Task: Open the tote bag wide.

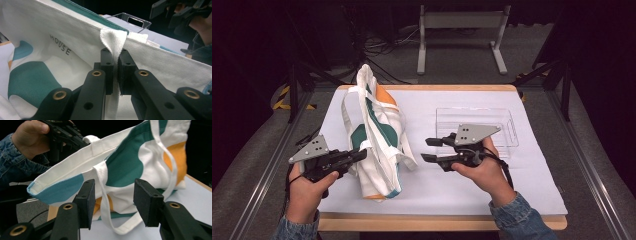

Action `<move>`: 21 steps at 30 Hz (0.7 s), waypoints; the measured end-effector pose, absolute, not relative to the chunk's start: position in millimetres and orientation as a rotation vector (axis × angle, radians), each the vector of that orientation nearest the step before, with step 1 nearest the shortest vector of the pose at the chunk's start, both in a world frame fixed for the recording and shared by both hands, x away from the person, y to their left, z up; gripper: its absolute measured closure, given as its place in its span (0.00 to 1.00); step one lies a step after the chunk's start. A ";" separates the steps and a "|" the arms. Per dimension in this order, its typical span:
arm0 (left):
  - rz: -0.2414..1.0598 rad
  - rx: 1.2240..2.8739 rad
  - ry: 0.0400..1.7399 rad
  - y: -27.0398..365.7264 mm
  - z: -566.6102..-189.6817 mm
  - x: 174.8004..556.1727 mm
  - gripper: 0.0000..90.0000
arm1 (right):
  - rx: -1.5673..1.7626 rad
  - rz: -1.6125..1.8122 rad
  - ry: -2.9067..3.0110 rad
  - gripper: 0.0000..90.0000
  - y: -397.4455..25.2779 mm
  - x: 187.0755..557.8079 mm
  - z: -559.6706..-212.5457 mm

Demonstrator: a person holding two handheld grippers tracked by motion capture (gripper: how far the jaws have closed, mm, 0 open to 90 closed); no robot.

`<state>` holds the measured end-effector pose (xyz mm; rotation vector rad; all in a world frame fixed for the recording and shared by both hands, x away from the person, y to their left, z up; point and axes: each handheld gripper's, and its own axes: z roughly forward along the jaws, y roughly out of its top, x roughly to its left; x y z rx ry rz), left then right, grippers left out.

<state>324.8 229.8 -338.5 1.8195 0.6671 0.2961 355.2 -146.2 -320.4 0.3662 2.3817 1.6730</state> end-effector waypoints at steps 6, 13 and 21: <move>0.295 1.817 0.668 230.1 -338.7 324.5 0.94 | 0.338 1.637 2.439 0.59 -125.3 356.7 -334.4; 0.292 1.818 0.664 228.7 -339.4 324.3 0.94 | 0.331 1.620 2.478 0.66 -109.0 361.6 -349.8; 0.289 1.816 0.662 229.5 -340.0 324.4 0.94 | 0.334 1.627 2.482 0.82 -98.1 367.4 -362.6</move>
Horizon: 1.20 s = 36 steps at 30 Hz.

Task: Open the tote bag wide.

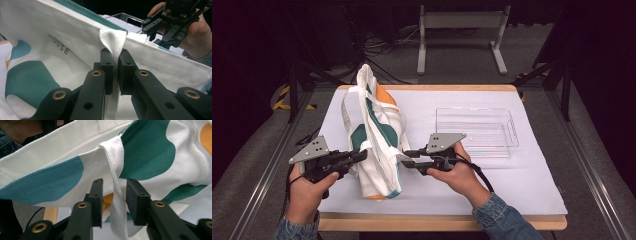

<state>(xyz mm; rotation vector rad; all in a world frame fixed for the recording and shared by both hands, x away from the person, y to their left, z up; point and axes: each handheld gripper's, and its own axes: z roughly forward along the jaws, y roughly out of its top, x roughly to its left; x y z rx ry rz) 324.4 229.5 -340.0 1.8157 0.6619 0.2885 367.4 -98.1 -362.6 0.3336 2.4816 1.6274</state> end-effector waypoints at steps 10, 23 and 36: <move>0.306 1.804 0.664 232.1 -339.0 323.3 0.94 | 0.287 1.627 2.451 0.98 -101.0 361.2 -357.8; 0.382 1.729 0.696 249.9 -330.5 317.0 0.94 | 0.283 1.679 2.339 0.98 -123.7 351.8 -330.9; 0.440 1.683 0.762 274.4 -324.8 311.8 0.94 | 0.314 1.657 2.327 0.98 -144.5 346.9 -319.8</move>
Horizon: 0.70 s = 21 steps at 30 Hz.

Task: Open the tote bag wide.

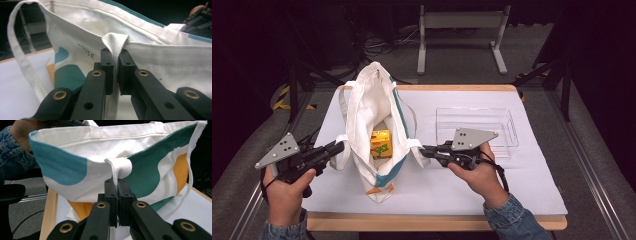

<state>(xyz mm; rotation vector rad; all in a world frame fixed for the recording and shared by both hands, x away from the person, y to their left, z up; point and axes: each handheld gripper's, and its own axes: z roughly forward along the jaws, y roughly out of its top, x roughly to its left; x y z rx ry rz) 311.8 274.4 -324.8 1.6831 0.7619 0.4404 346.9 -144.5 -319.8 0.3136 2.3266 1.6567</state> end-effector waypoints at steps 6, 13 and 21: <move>0.475 1.654 0.833 290.8 -325.6 310.7 0.94 | 0.336 1.640 2.325 0.98 -154.1 345.6 -317.2; 0.499 1.640 0.894 302.9 -330.1 312.8 0.95 | 0.389 1.627 2.337 0.98 -164.0 348.5 -319.0; 0.514 1.636 0.937 311.0 -332.5 314.1 0.95 | 0.419 1.609 2.351 0.98 -171.6 349.9 -319.5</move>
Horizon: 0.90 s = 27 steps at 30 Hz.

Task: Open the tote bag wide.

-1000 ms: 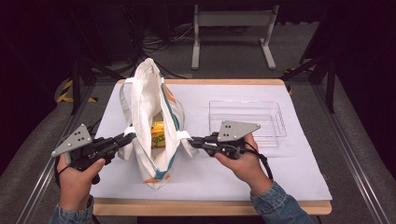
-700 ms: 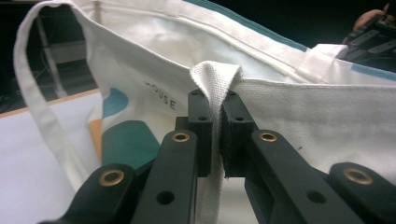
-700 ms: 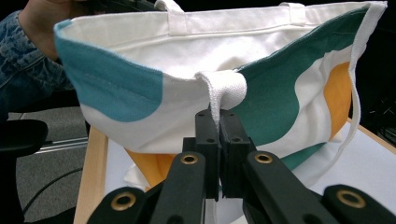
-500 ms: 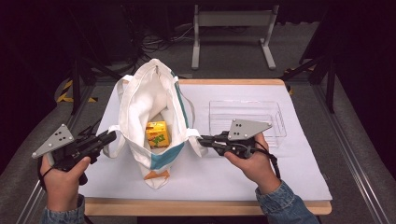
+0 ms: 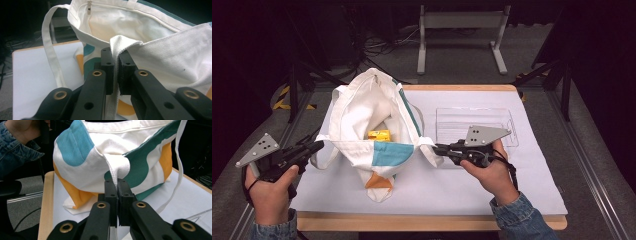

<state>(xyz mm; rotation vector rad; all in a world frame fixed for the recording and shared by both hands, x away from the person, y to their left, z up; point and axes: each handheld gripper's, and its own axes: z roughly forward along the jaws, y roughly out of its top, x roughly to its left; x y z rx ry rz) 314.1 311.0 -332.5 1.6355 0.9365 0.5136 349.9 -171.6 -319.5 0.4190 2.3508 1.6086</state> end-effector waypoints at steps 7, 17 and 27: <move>0.515 1.671 0.954 313.5 -335.4 315.8 0.95 | 0.445 1.576 2.395 0.98 -174.0 350.2 -322.7; 0.459 1.779 1.033 315.6 -346.6 323.8 0.95 | 0.481 1.471 2.497 0.98 -170.9 353.3 -334.9; 0.398 1.889 1.085 313.2 -363.1 335.6 0.95 | 0.562 1.366 2.593 0.98 -170.1 363.5 -355.0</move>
